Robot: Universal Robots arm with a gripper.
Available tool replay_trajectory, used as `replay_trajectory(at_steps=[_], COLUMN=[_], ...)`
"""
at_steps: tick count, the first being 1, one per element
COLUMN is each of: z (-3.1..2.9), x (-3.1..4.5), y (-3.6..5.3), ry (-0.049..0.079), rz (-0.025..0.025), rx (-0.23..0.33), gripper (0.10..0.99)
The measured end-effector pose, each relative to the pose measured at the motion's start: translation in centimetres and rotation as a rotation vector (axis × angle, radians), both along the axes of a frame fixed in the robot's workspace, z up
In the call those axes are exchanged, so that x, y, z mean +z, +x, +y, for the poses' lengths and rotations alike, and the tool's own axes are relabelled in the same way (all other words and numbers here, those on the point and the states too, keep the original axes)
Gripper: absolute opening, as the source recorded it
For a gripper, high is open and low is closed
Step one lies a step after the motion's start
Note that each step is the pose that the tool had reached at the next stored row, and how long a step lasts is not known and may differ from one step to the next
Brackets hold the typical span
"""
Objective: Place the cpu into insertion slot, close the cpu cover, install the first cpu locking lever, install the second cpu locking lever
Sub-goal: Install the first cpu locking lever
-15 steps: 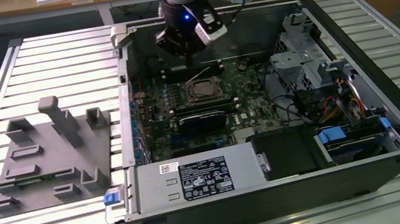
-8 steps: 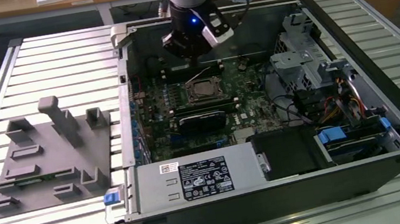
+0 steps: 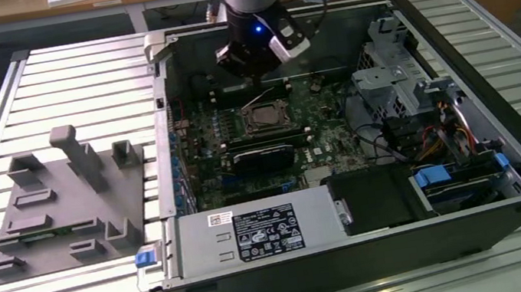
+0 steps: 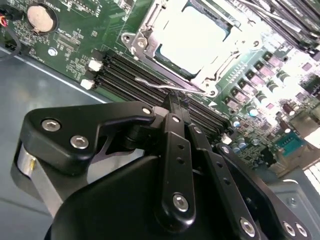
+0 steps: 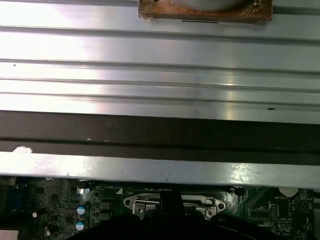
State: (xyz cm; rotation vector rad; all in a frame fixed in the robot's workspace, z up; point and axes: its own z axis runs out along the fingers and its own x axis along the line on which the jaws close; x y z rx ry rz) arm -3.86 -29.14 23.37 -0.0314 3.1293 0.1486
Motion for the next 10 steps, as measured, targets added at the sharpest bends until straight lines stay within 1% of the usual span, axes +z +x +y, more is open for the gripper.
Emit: replay_trajectory(at_steps=[10], z=[0.39], x=[-0.57], y=[0.79], ry=[0.0], rz=[-0.0001], rx=[0.0], gripper=[0.106])
